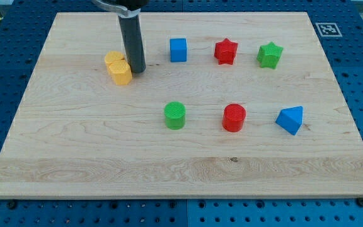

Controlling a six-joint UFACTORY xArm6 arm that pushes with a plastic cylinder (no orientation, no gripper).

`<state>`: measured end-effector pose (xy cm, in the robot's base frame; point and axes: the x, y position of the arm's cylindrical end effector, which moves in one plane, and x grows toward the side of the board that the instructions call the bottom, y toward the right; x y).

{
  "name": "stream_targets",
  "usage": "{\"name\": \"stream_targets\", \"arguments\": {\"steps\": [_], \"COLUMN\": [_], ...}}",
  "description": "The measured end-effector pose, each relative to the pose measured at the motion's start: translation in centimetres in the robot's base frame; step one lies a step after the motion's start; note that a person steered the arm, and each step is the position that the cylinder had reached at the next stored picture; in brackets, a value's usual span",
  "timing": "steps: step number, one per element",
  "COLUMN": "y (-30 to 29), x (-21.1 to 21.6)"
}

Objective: Slide the red blocks to the bottom right of the green circle

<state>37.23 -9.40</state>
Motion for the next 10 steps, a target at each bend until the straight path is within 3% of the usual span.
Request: {"name": "stream_targets", "arguments": {"steps": [2,4,6,7,8,10], "y": [0.0,1.1,13.4,20.2,22.5,20.5], "x": [-2.9,-9.9,-14.0,-12.4,-9.0,-8.1]}}
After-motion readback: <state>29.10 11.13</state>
